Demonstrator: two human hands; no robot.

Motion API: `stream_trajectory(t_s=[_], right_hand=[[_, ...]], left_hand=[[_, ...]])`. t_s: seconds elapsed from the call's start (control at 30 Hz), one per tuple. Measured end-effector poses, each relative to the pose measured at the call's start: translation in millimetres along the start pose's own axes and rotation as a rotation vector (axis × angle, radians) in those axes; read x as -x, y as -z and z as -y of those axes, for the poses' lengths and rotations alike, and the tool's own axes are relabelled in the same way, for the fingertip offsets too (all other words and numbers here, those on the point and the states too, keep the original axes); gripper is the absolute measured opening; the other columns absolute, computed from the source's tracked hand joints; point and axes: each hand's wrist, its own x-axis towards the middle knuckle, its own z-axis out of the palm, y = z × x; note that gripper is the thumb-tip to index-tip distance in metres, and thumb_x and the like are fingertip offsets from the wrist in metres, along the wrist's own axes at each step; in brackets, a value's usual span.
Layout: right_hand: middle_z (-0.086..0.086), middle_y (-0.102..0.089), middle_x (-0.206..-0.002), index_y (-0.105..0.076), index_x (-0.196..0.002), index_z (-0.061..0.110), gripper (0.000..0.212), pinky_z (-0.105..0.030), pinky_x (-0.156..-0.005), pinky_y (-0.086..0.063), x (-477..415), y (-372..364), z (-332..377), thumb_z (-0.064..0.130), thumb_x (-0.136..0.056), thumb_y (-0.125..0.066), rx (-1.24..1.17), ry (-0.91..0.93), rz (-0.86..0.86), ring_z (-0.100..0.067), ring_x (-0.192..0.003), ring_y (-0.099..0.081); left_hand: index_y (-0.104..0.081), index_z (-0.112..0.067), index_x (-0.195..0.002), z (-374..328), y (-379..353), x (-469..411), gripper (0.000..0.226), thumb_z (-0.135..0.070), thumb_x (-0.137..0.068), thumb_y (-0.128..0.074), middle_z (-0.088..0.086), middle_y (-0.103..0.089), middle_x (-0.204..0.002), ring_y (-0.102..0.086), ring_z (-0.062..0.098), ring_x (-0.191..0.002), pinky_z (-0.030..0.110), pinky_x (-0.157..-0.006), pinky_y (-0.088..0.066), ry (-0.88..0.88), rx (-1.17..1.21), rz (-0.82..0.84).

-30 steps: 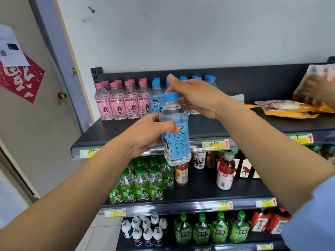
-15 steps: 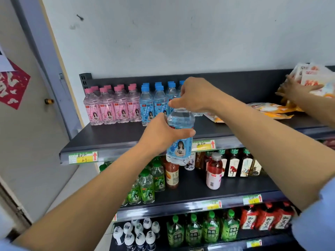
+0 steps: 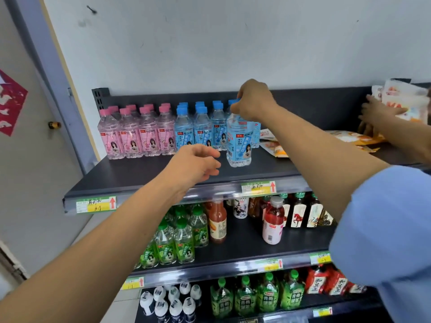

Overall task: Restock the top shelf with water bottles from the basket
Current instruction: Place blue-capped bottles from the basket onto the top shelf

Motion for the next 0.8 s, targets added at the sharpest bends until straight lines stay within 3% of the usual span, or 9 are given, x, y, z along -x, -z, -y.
stream_trajectory(t_s=[0.07,0.13,0.33,0.53,0.6,0.67,0.73,0.8], right_hand=[[-0.004,-0.043,-0.066,-0.042,-0.066,0.007,0.029,-0.026,-0.048,-0.034,-17,-17,-2,0.013,-0.085,-0.063,0.005,-0.046,-0.026,-0.018,-0.055,-0.041],[-0.002,-0.031,-0.057,-0.029,-0.058,0.012,0.043,-0.024,-0.041,-0.023,-33,-34,-6,0.009,-0.085,-0.061,0.019,-0.058,-0.036,-0.014,-0.047,-0.028],[-0.002,-0.035,-0.058,-0.031,-0.057,0.013,0.042,-0.023,-0.040,-0.024,-80,-75,-16,0.008,-0.086,-0.061,0.039,-0.075,-0.027,-0.015,-0.049,-0.035],[-0.001,-0.039,-0.061,-0.036,-0.060,0.010,0.043,-0.025,-0.045,-0.031,-101,-97,-17,0.023,-0.087,-0.067,0.003,-0.101,-0.030,-0.023,-0.073,-0.049],[-0.002,-0.048,-0.071,-0.050,-0.076,0.004,0.034,-0.028,-0.055,-0.036,-101,-101,-17,0.030,-0.087,-0.068,-0.040,-0.106,-0.025,-0.023,-0.079,-0.052],[-0.006,-0.052,-0.091,-0.051,-0.116,-0.002,0.047,-0.029,-0.064,-0.038,-96,-104,-20,0.032,-0.087,-0.067,-0.088,-0.132,0.007,-0.024,-0.090,-0.056],[-0.006,-0.053,-0.091,-0.037,-0.133,-0.004,0.064,-0.028,-0.057,-0.038,-89,-110,-26,0.027,-0.087,-0.068,-0.111,-0.180,0.044,-0.024,-0.087,-0.054],[-0.007,-0.055,-0.086,-0.035,-0.134,-0.007,0.064,-0.025,-0.044,-0.034,-82,-119,-32,0.020,-0.086,-0.069,-0.073,-0.248,0.103,-0.021,-0.076,-0.052]], left_hand=[[-0.064,-0.015,-0.091,0,3,2,0.014,-0.003,-0.086,-0.061,0.006,-0.067,-0.095,-0.065,0.018,-0.080,0.034,-0.088,-0.051,-0.027,-0.031,-0.007],[-0.064,-0.015,-0.090,2,9,5,0.013,-0.003,-0.086,-0.061,0.007,-0.067,-0.094,-0.065,0.018,-0.081,0.033,-0.086,-0.050,-0.047,-0.072,-0.003],[-0.068,-0.015,-0.091,9,27,9,0.012,-0.006,-0.085,-0.063,0.012,-0.071,-0.098,-0.068,0.027,-0.092,0.043,-0.097,-0.050,-0.038,-0.170,-0.006],[-0.069,-0.017,-0.091,23,42,1,0.012,-0.008,-0.085,-0.064,0.012,-0.071,-0.095,-0.067,0.028,-0.096,0.045,-0.099,-0.047,-0.003,-0.191,-0.030],[-0.069,-0.017,-0.091,25,44,-2,0.012,-0.008,-0.085,-0.064,0.012,-0.071,-0.095,-0.066,0.029,-0.096,0.045,-0.099,-0.047,0.002,-0.188,-0.037],[-0.069,-0.017,-0.091,27,45,-5,0.012,-0.007,-0.085,-0.063,0.012,-0.071,-0.096,-0.066,0.030,-0.097,0.047,-0.098,-0.048,0.004,-0.178,-0.038],[-0.069,-0.017,-0.090,28,45,-7,0.012,-0.008,-0.085,-0.063,0.012,-0.071,-0.097,-0.067,0.030,-0.097,0.048,-0.098,-0.048,0.005,-0.171,-0.029],[-0.069,-0.018,-0.090,30,43,-9,0.012,-0.009,-0.085,-0.063,0.011,-0.071,-0.096,-0.067,0.028,-0.096,0.047,-0.098,-0.048,0.008,-0.168,-0.020]])
